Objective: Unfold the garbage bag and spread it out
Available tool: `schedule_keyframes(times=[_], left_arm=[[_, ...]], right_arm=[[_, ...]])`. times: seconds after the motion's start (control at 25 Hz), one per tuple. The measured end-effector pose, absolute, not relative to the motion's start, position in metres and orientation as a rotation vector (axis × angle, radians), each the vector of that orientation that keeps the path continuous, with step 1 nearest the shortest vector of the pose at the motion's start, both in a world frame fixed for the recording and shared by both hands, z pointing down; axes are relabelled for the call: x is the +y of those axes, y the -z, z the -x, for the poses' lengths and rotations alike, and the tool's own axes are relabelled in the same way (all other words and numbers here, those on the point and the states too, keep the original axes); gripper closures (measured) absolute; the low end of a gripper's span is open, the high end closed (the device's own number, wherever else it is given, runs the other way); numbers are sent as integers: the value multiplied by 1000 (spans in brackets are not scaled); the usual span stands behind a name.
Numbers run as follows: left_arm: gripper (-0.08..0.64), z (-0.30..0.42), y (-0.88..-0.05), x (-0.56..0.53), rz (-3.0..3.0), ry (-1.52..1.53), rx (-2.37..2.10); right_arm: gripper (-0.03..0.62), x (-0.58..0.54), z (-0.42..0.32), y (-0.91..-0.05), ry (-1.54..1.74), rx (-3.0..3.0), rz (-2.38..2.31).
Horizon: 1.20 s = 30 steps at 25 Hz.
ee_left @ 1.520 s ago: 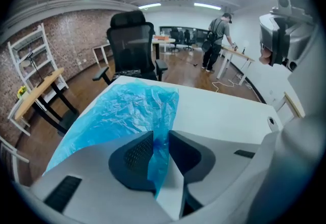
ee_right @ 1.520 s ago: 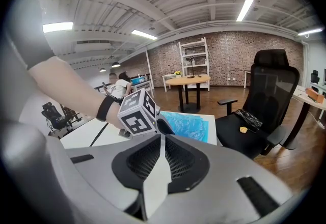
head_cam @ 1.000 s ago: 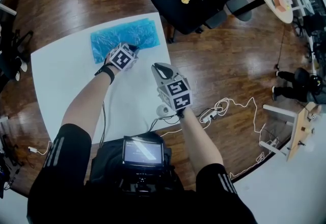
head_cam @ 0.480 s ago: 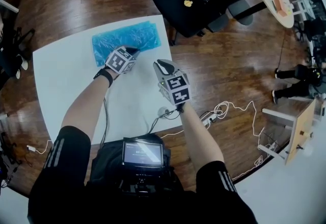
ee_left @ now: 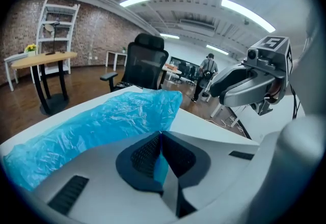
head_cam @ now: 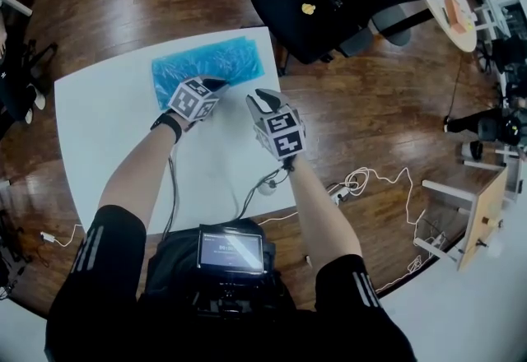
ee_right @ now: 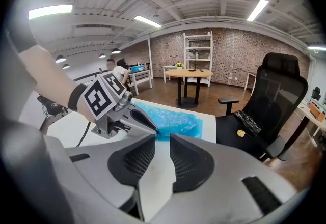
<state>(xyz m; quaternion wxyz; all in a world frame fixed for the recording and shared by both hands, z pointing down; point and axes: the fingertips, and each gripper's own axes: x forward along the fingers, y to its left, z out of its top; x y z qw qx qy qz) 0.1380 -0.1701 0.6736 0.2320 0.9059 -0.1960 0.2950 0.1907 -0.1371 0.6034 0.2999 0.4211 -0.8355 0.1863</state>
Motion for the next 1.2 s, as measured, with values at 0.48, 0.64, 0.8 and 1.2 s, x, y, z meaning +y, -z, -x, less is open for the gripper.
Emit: schedule_keyframes(times=[0.48,0.64,0.8,1.2], left_arm=[[552,-129,-678,-169,-2475,-761,-530],[554,-126,-677,-167,-2478,-721,-524],[560,-126,-674,-168,-2488,-688,-512],[560,-125,-670,-168,-2509,-644,-493]], right_arm=[[457,-159,-180,-624,-499,-2149,-1074],[457,-168,-184,-646,-491,-2088,-1057],[457,-184,-182,-652,-473,-2074,-1062],[457,-198,-171,-672,-486,-2030,-1024]])
